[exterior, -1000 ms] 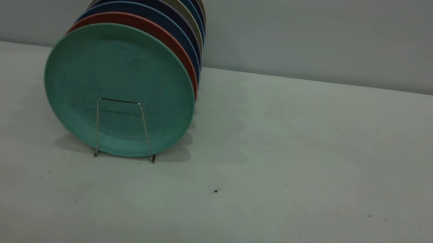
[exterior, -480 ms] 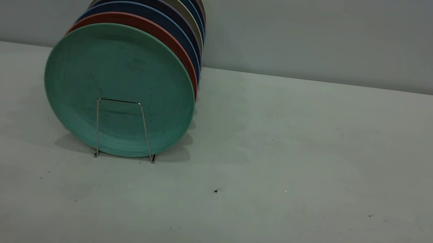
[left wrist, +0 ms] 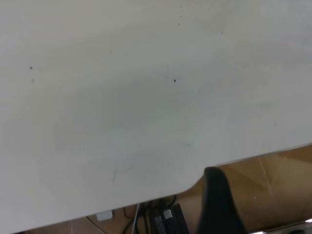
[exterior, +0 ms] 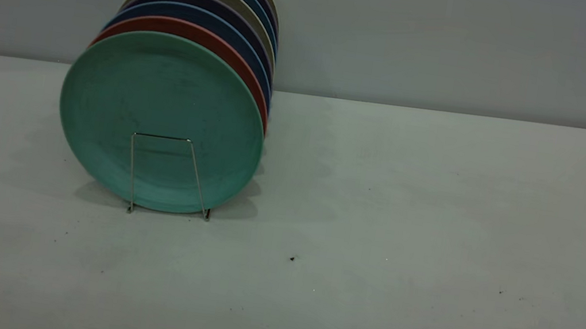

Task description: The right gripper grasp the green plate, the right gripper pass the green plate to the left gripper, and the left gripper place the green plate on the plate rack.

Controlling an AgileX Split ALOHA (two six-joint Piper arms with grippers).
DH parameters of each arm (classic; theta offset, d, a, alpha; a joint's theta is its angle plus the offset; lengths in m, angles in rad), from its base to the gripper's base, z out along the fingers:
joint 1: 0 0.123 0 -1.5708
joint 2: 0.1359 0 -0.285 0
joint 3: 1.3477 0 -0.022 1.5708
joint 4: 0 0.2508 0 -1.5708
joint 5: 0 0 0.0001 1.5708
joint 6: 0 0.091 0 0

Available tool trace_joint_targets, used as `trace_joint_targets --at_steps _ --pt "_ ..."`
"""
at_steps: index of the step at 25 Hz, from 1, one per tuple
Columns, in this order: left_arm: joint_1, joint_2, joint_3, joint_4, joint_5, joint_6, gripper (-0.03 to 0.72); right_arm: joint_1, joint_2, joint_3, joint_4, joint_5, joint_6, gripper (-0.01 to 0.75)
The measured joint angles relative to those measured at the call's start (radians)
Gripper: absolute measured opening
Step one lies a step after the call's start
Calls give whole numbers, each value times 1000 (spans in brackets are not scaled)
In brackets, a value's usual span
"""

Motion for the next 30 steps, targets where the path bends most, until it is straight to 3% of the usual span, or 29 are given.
trace_joint_targets --at_steps 4,9,30 --pt "0 -28 0 0 0 0 512 -172 -70 0 8 0 0 538" --pt "0 -117 0 0 0 0 512 -289 -122 0 12 3 0 538" --pt "0 -204 0 1 6 0 512 -296 -122 0 19 3 0 537"
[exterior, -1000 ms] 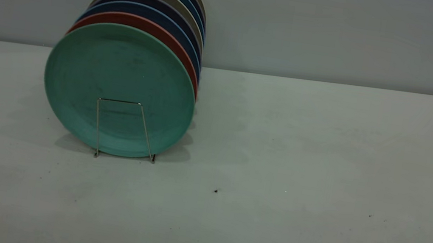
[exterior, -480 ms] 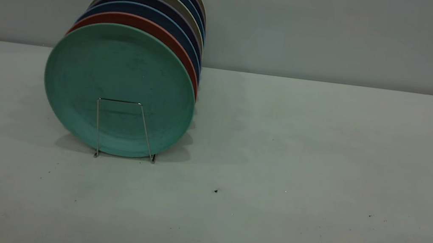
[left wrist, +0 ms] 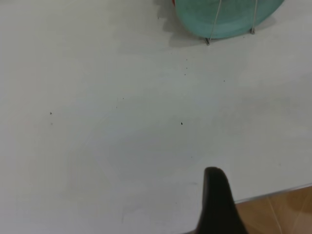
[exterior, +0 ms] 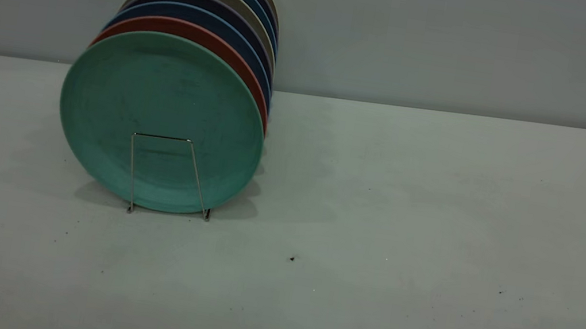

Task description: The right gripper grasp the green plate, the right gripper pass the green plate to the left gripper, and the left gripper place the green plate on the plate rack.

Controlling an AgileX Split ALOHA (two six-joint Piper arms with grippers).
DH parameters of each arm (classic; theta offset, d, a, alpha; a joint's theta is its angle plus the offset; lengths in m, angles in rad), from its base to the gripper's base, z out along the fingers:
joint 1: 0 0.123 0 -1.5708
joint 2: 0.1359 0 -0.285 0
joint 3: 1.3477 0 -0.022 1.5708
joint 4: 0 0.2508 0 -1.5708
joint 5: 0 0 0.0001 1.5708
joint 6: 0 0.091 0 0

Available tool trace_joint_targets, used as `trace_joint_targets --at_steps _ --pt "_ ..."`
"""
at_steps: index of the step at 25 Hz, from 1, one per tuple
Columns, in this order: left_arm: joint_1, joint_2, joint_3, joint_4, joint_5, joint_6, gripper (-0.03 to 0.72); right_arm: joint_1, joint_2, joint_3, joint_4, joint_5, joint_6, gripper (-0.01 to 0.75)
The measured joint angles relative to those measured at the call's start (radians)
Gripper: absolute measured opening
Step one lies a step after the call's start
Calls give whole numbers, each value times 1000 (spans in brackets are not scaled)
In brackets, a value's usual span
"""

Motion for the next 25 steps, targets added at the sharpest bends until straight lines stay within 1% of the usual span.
trace_joint_targets --at_steps 5,11,25 --pt "0 0 0 0 0 0 512 0 0 0 -53 0 4 532" --pt "0 0 0 0 0 0 512 0 0 0 -131 -1 115 532" --pt "0 0 0 0 1 0 512 0 0 4 -135 -1 128 532"
